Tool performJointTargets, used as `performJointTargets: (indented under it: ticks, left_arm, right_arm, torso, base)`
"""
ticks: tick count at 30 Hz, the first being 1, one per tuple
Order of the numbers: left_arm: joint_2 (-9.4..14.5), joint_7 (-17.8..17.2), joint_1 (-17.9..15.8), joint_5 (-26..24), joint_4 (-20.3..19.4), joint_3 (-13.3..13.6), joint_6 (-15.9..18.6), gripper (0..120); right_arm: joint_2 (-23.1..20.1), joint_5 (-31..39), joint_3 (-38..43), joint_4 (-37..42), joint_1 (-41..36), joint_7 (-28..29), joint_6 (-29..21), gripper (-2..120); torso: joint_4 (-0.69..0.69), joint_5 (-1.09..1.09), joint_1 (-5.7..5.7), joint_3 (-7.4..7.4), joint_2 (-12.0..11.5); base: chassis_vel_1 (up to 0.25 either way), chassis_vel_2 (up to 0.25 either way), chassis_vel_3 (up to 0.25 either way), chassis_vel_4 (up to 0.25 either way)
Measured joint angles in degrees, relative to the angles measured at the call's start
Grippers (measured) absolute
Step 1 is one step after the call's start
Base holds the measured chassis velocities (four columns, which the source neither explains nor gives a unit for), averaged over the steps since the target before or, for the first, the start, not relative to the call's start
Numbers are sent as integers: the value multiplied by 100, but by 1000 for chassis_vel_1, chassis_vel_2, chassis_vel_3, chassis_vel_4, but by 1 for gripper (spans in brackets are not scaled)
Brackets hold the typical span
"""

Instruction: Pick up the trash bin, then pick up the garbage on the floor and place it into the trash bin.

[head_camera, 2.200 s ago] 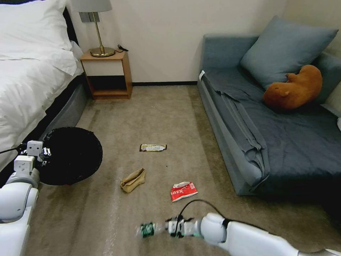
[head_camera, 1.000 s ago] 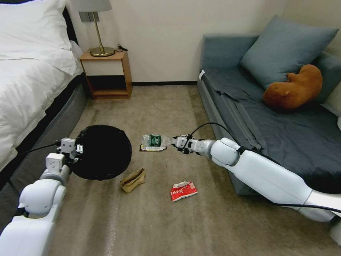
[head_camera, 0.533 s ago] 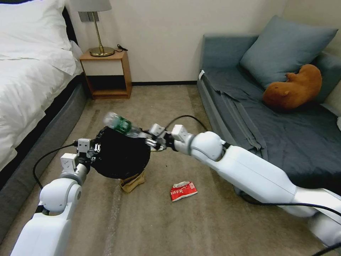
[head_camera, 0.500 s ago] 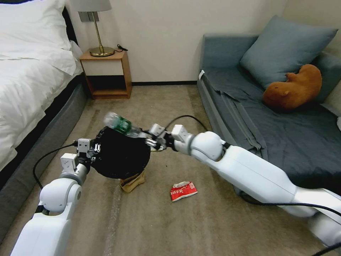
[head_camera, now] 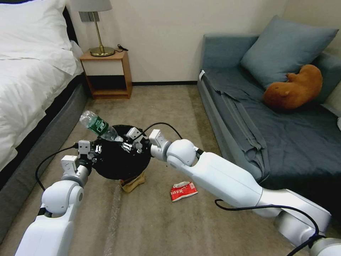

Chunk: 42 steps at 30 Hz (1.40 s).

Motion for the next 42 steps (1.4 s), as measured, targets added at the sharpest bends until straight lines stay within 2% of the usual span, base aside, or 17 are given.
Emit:
performJointTargets:
  ticks: [4,8,9,14,15,16,17,20,23,24,25,26,29,32,34,42]
  left_arm:
    - [0,15,33,-73,-30,-63,-16,6]
    - [-12,28,77,-242,-111,-129,-18,6]
    - [-12,28,77,-242,-111,-129,-18,6]
    - [39,38,101,-324,-170,-228,-20,6]
    - [39,38,101,-324,-170,-228,-20,6]
    - [71,38,117,-344,-170,-290,-28,6]
    - [71,38,117,-344,-170,-290,-28,6]
    - [165,62,144,-366,-100,-458,-66,6]
    - [196,74,144,-364,-66,-499,-80,6]
    - [250,97,144,-359,-4,-576,-104,6]
    - [298,101,145,-357,47,-650,-119,6]
    - [298,101,145,-357,47,-650,-119,6]
    - [439,133,229,-525,146,-877,-118,6]
    - [464,138,250,-561,171,-921,-117,6]
    - [520,149,303,-617,249,-1038,-121,6]
    - [611,157,356,-688,384,-1216,-153,6]
  right_arm:
    - [68,-41,2,-102,-62,46,76,22]
    - [131,-66,-6,-147,-167,118,109,36]
    - [131,-66,-6,-147,-167,118,109,36]
    - [130,-71,-17,-101,-220,214,117,58]
    - [130,-71,-17,-101,-220,214,117,58]
    - [108,-71,-17,-80,-223,233,117,68]
    - [108,-71,-17,-80,-223,233,117,68]
    - [39,-101,-5,-56,-242,264,117,84]
    - [24,-139,4,-77,-257,271,117,87]
    - [-1,-219,12,-139,-279,276,117,95]
    - [-26,-356,17,-255,-304,272,133,97]
    - [-26,-356,17,-255,-304,272,133,97]
    - [-45,-1215,85,-994,-481,69,390,100]
    - [-31,-1454,118,-1219,-529,5,457,100]
    - [2,-1912,220,-1747,-623,-112,576,100]
    - [57,-2642,393,-2704,-805,-355,877,100]
  torso:
    - [0,0,0,0,0]
    - [0,0,0,0,0]
    - [0,0,0,0,0]
    - [-1,0,0,0,0]
    - [-1,0,0,0,0]
    - [0,0,0,0,0]
    - [0,0,0,0,0]
    - [0,0,0,0,0]
    - [0,0,0,0,0]
    - [0,0,0,0,1]
    - [0,0,0,0,1]
    - [0,0,0,0,1]
    - [1,1,0,-1,1]
    - [0,1,0,0,1]
    - [0,1,0,0,1]
    - [0,1,0,0,1]
  base:
    - [0,0,0,0]
    - [0,0,0,0]
    - [0,0,0,0]
    - [0,0,0,0]
    - [0,0,0,0]
    - [0,0,0,0]
    - [0,0,0,0]
    - [0,0,0,0]
    - [0,0,0,0]
    - [0,0,0,0]
    - [0,0,0,0]
    - [0,0,0,0]
    - [0,0,0,0]
    - [0,0,0,0]
    - [0,0,0,0]
    - [0,0,0,0]
